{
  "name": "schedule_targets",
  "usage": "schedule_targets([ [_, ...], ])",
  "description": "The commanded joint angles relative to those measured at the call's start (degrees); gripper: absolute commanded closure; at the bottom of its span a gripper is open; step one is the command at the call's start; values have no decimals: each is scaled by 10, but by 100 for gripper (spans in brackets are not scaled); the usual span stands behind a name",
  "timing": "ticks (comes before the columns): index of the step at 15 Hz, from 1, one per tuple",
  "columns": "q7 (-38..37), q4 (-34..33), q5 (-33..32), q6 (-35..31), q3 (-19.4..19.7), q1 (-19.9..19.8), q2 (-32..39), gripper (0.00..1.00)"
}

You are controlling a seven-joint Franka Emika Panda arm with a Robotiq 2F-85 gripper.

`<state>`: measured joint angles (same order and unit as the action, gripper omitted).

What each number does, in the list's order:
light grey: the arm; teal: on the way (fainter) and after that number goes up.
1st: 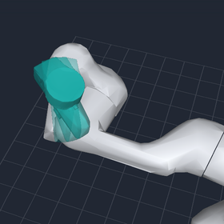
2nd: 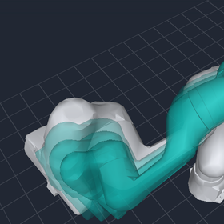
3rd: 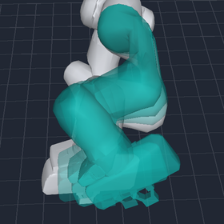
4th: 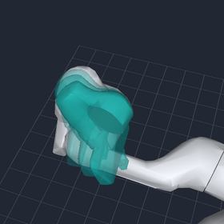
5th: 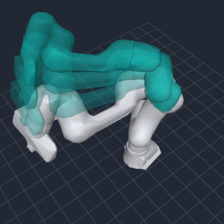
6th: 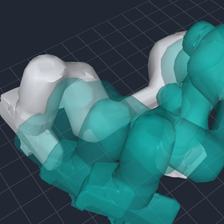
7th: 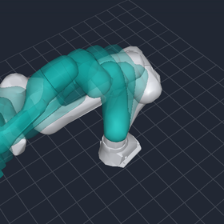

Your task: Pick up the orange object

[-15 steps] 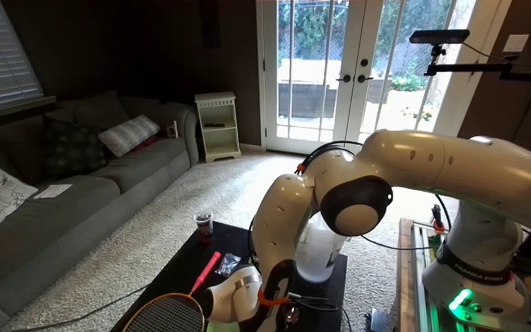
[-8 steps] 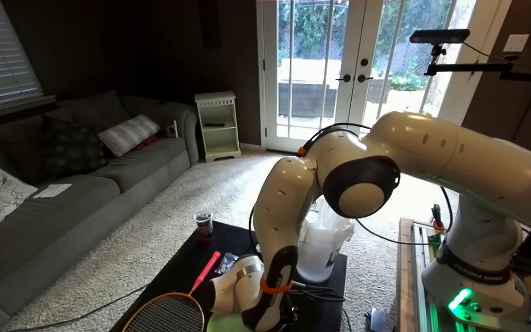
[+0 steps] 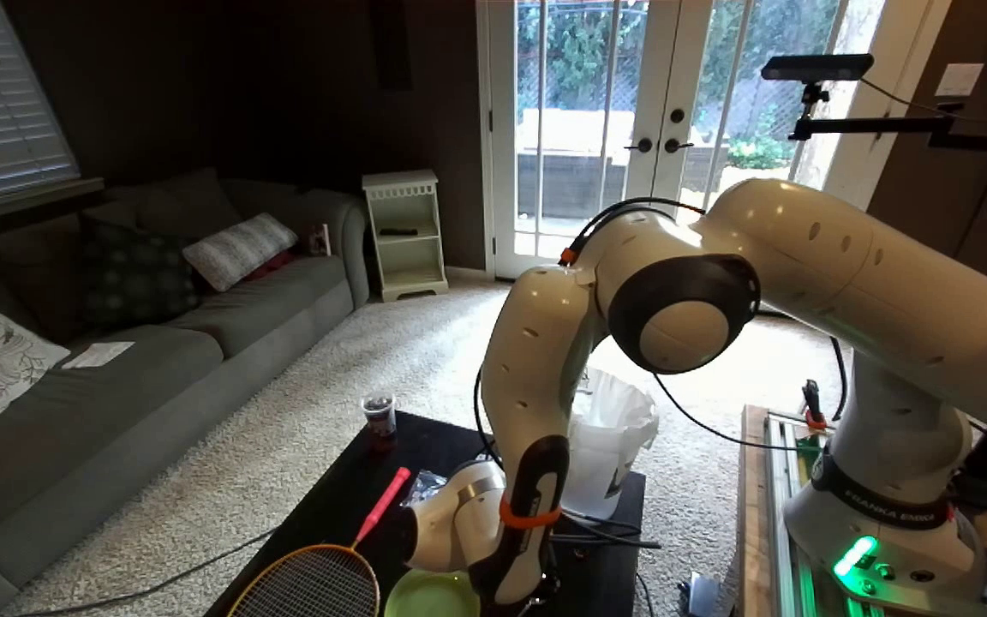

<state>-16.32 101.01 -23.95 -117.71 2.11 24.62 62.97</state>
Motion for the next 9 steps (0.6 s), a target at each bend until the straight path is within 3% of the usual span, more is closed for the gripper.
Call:
schedule_targets([
  [1,-26,73,-11,-36,0,2,-54,0],
  [6,-63,120,-12,-41,1,16,-98,0],
  [7,-40,72,-3,-20,-3,4,-60,0],
  [9,-48,87,-3,-22,-4,7,-74,0],
])
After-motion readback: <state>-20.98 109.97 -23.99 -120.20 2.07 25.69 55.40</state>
